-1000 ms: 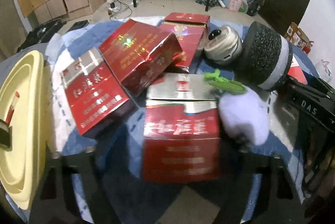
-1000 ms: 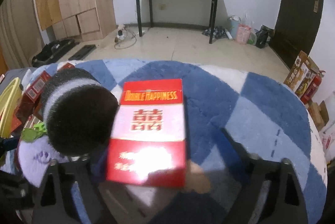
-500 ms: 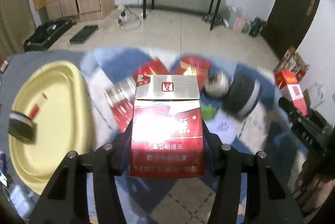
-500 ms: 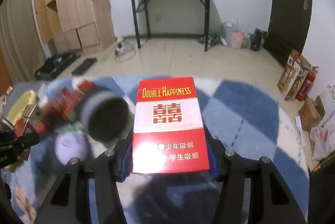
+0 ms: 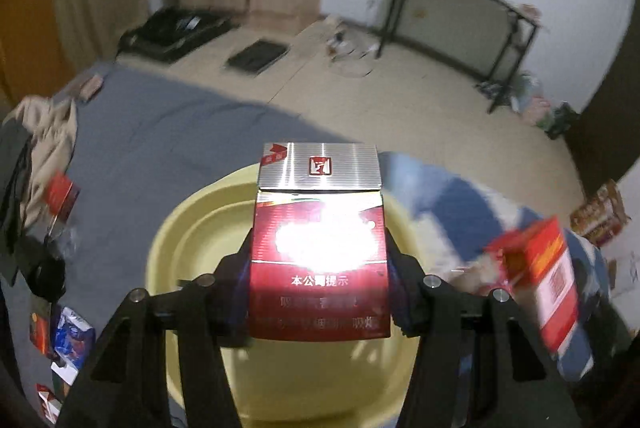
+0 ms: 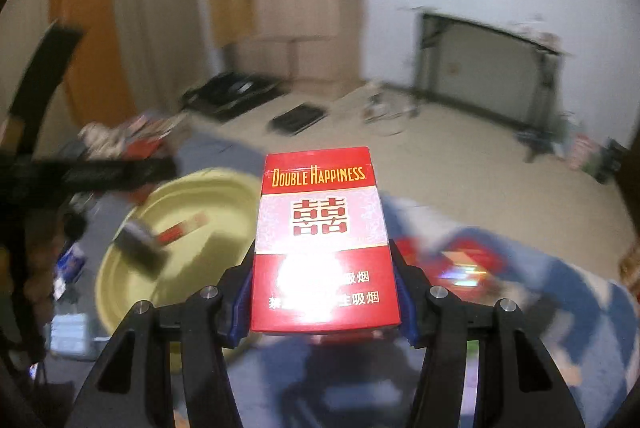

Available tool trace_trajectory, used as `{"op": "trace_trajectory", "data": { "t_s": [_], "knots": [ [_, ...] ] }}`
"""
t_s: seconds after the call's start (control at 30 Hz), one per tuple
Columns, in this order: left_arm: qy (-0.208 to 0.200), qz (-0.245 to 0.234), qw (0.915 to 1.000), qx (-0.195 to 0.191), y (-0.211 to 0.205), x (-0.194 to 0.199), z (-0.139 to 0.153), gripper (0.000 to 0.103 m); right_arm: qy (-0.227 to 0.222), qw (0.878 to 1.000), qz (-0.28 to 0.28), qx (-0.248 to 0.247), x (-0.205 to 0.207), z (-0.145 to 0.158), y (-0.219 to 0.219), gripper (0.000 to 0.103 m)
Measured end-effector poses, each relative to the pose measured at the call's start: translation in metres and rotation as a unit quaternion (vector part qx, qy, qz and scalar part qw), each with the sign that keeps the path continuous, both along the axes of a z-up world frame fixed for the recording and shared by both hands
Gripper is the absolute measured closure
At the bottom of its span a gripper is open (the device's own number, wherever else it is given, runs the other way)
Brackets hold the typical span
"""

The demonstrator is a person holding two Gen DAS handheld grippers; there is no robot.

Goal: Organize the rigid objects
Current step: 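Carry both packs over the yellow tray and release them inside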

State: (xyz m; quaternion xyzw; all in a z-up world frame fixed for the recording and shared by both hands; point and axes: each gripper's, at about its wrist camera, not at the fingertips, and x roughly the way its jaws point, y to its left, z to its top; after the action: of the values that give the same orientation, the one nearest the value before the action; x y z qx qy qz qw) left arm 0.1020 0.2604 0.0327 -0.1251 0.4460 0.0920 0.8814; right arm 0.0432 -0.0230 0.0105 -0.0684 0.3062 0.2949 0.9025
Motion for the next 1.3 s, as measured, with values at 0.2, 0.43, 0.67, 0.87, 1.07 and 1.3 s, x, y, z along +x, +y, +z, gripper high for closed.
{"op": "trace_trajectory", "data": {
  "t_s": [0.2, 0.43, 0.67, 0.87, 1.07, 1.3],
  "knots": [
    [0.054, -0.004, 0.9983, -0.023, 0.024, 0.022, -0.046, 0.046, 0.043, 0.995, 0.064, -0.059, 0.006, -0.044, 0.078, 0.048],
    [0.085, -0.001, 0.9957, -0.038, 0.025, 0.039, -0.071, 0.046, 0.066, 0.986, 0.095, -0.118, 0.016, -0.076, 0.132, 0.047],
    [0.106, 0.005, 0.9938, -0.034, 0.027, 0.043, -0.087, 0.045, 0.062, 0.981, 0.096, -0.154, 0.023, -0.085, 0.161, 0.046],
    [0.064, 0.028, 0.9965, -0.045, 0.031, 0.031, -0.061, 0.000, 0.042, 0.985, 0.106, -0.132, 0.013, -0.071, 0.154, 0.006],
    [0.011, -0.007, 0.9996, -0.025, -0.002, 0.020, -0.015, 0.000, 0.029, 0.995, 0.072, -0.063, -0.002, -0.042, 0.097, 0.000],
    [-0.017, -0.153, 0.9880, -0.013, -0.103, 0.012, 0.005, 0.000, 0.013, 0.999, -0.005, -0.032, -0.015, -0.015, -0.017, 0.000]
  ]
}}
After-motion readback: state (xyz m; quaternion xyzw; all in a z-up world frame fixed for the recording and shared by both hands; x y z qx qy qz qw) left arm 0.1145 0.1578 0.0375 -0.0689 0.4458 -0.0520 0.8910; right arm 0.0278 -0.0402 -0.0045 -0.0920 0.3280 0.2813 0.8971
